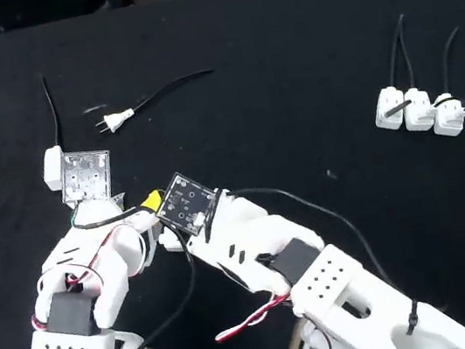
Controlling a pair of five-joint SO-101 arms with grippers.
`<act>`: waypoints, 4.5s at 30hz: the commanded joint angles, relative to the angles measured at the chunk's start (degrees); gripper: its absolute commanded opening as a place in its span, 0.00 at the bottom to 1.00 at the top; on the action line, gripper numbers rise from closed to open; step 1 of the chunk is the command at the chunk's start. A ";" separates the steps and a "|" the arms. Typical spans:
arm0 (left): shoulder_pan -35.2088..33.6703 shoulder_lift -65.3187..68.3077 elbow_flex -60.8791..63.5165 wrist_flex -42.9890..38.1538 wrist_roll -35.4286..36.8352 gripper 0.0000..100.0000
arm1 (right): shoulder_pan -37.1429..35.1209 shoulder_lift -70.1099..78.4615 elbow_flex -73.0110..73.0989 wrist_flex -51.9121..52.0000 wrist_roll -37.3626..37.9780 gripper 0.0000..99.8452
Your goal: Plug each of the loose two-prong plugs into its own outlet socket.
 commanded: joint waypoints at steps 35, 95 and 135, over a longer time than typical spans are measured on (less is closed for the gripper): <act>-4.26 -0.53 9.98 -8.44 -6.07 0.18 | -4.48 -2.42 -4.18 5.01 -3.78 0.01; -13.76 0.09 12.09 -11.78 0.09 0.18 | 0.35 9.89 -26.24 36.75 -10.29 0.01; -12.53 62.95 -14.46 -8.70 0.70 0.18 | 0.79 22.02 -22.02 32.18 -10.55 0.01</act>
